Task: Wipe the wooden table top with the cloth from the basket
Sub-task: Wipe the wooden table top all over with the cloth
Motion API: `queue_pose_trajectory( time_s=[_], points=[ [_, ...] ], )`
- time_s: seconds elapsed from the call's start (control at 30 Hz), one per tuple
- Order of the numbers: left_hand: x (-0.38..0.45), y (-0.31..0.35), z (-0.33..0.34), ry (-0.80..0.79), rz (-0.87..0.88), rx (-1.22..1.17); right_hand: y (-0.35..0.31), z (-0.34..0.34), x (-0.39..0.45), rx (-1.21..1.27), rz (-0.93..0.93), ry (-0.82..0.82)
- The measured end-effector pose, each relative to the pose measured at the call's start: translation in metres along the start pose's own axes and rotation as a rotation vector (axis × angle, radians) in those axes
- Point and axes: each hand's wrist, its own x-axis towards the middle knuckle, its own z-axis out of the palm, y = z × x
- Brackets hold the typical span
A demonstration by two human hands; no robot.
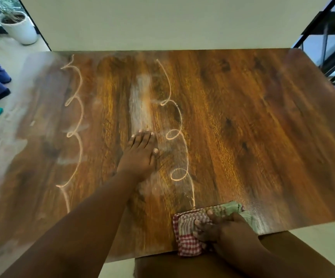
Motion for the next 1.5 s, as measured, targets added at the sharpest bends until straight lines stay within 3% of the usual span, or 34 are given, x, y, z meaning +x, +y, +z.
queue_pose_trajectory(
  time_s=[0.07, 0.17, 0.4, 0.53, 0.67, 0.8, 0.87, 1.0, 1.13, 1.3, 1.37, 1.5],
  points=[
    [-0.001, 0.0, 0.001, -0.005, -0.007, -0.002, -0.003, -0.003, 0.0, 0.004, 0.002, 0.068],
    [0.0, 0.001, 0.0, -0.008, -0.022, -0.007, -0.006, -0.026, 0.027, -0.015, 0.05, 0.313],
    [0.001, 0.003, -0.006, -0.029, -0.037, -0.008, 0.015, -0.131, 0.152, -0.045, 0.138, 0.501],
    [0.001, 0.003, -0.006, -0.012, -0.053, -0.006, 0.021, -0.167, 0.198, 0.066, 0.165, 0.521],
    [0.0, 0.002, -0.006, -0.019, -0.047, -0.012, 0.017, -0.132, 0.167, 0.035, 0.131, 0.538],
    [0.001, 0.003, -0.006, -0.027, -0.042, -0.026, 0.0, -0.05, 0.071, -0.147, -0.045, 0.351],
    [0.0, 0.002, -0.005, -0.025, -0.041, -0.016, -0.007, -0.025, 0.028, -0.099, -0.14, 0.299],
    [0.0, 0.002, -0.005, -0.015, -0.046, -0.015, -0.002, -0.025, 0.012, -0.103, -0.164, 0.15],
    [-0.001, 0.002, -0.004, -0.013, -0.048, -0.021, 0.005, -0.057, 0.053, -0.049, -0.066, 0.412],
    [0.002, 0.002, -0.004, -0.02, -0.053, -0.015, 0.009, -0.097, 0.113, -0.027, 0.151, 0.472],
    [0.002, 0.001, -0.004, -0.017, -0.049, -0.015, 0.0, -0.079, 0.098, -0.032, 0.094, 0.421],
    [0.002, 0.0, -0.003, -0.013, -0.041, -0.009, -0.02, -0.021, 0.023, -0.121, -0.213, 0.292]
  ],
)
